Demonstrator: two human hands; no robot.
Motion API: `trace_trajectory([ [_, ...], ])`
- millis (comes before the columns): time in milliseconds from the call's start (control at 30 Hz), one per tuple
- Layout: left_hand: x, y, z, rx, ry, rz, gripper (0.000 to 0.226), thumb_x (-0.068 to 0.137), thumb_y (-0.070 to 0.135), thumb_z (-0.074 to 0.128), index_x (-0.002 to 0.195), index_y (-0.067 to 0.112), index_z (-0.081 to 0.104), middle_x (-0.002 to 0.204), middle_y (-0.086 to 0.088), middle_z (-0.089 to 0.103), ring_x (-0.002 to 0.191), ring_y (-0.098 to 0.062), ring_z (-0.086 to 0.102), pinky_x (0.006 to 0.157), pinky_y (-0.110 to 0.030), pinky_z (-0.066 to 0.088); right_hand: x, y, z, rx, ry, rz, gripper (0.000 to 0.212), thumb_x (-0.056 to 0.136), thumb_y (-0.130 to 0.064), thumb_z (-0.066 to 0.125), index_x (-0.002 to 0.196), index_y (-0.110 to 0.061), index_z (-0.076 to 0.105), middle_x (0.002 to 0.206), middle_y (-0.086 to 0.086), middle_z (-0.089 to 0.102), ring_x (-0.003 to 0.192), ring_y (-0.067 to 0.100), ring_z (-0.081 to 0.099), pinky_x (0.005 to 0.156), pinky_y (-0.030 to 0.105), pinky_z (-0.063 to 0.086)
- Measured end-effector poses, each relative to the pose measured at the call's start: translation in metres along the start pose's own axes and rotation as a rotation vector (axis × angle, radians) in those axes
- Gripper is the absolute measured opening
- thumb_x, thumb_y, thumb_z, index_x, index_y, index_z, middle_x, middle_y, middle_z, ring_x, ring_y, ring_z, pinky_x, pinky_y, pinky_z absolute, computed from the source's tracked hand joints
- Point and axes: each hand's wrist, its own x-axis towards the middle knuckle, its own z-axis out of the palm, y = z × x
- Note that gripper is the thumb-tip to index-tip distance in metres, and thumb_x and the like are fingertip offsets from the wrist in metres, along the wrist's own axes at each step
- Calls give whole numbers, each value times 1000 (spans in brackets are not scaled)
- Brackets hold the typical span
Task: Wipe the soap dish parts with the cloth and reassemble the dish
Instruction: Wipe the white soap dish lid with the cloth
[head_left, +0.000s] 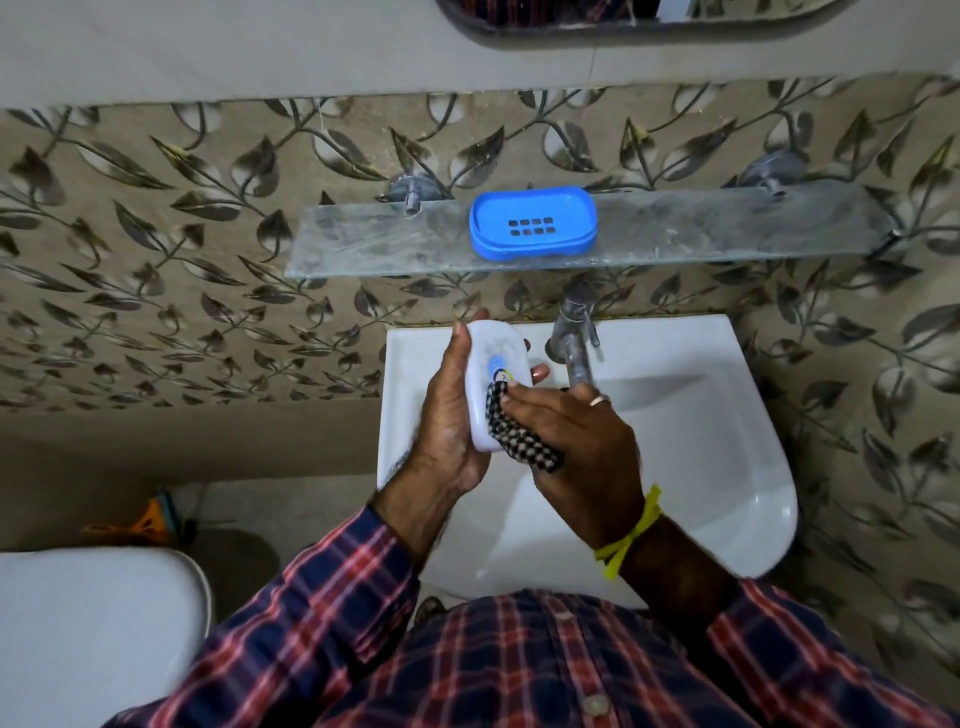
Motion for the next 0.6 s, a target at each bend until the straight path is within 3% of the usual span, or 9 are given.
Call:
trace_trajectory([
  [67, 0, 1, 1, 5, 29, -19, 51, 97, 61, 39, 133, 32, 59, 131, -11, 61, 117, -37, 60, 100, -53, 49, -1, -1, 1, 23, -19, -37, 25, 90, -2, 61, 109, -6, 75, 120, 7, 72, 99, 23, 69, 85, 35, 55],
  [167, 2, 8, -3, 61, 39, -16, 67, 97, 65, 35, 138, 17, 57, 129, -7, 64, 113, -30, 64, 87, -41, 55, -11, 6, -7, 14, -67, -161, 21, 97, -12, 59, 109, -6, 75, 121, 8, 71, 92, 30, 71, 84, 37, 54],
  [333, -5, 1, 10, 18, 76, -65, 73, 98, 64, 33, 145, 10, 47, 148, -14, 50, 126, -36, 54, 90, -46, 56, 3, 13, -1, -31, -66, -18, 30, 94, -5, 49, 108, -6, 75, 120, 8, 72, 102, 28, 72, 92, 40, 52],
  [433, -6, 4, 15, -14, 98, -41, 70, 100, 60, 29, 152, 13, 39, 155, -10, 43, 140, -35, 44, 109, -48, 42, -2, 6, -3, 13, -60, -129, 29, 98, -10, 49, 107, -4, 76, 119, 10, 72, 98, 28, 71, 88, 35, 53],
  [500, -5, 3, 9, 38, 101, -44, 68, 99, 62, 31, 142, 15, 52, 137, -12, 61, 131, -34, 53, 105, -46, 43, -7, 10, -7, 2, -39, -91, 27, 96, -6, 51, 107, -6, 76, 119, 6, 73, 95, 30, 70, 84, 37, 55],
  [600, -8, -8, -2, 49, 20, -79, 71, 99, 63, 25, 94, 20, 81, 92, -7, 76, 94, -19, 71, 90, -32, 52, 2, 14, -3, -28, -28, 19, 32, 83, 6, 56, 106, -4, 75, 118, 9, 73, 104, 27, 71, 92, 41, 51],
])
